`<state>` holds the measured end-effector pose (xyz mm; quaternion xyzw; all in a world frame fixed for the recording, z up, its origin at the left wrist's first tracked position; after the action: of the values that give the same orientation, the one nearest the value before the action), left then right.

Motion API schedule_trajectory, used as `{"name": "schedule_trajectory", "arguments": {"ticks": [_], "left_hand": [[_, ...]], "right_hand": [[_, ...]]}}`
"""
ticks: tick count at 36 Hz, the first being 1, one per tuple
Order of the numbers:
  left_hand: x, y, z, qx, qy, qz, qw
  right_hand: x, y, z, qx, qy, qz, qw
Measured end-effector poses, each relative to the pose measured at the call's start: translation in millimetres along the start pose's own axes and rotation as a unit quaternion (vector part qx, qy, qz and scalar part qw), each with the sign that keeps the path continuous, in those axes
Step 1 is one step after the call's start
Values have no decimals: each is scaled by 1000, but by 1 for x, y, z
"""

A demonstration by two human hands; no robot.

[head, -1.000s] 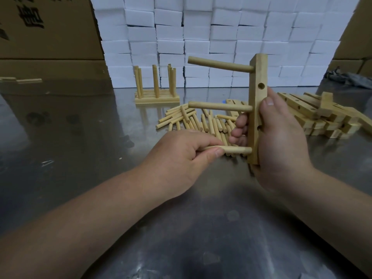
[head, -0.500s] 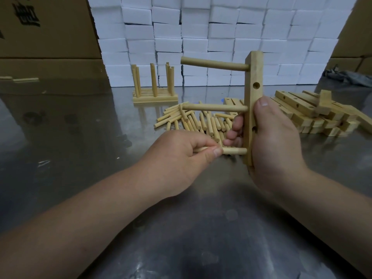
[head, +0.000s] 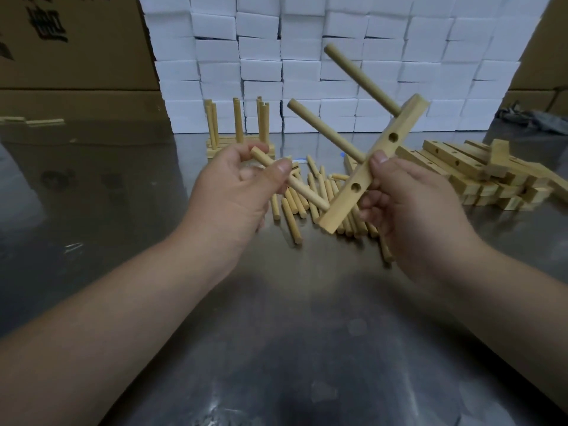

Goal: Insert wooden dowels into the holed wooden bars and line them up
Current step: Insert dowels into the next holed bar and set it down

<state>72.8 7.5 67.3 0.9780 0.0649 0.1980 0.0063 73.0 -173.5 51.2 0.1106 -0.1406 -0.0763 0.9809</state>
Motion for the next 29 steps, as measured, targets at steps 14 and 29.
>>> {"name": "schedule_trajectory", "arguments": {"ticks": [14, 29], "left_hand": [[-1, 8, 17, 196, 11, 41, 980], [24, -20, 2, 240, 29, -24, 970]], "right_hand": [[0, 15, -14, 122, 37, 50, 991], [-26, 48, -36, -194, -1, 246, 950]]}}
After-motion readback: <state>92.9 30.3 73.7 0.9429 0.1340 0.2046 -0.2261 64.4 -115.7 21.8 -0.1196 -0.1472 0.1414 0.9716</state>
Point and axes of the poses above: each hand's wrist, its own x-axis towards the middle knuckle, its own y-axis out of the palm, z = x × y, the point moved 10 cm from there along x, towards the middle knuckle, and after that the axes turned 5 degrees about -z, right-handed, at the moved point
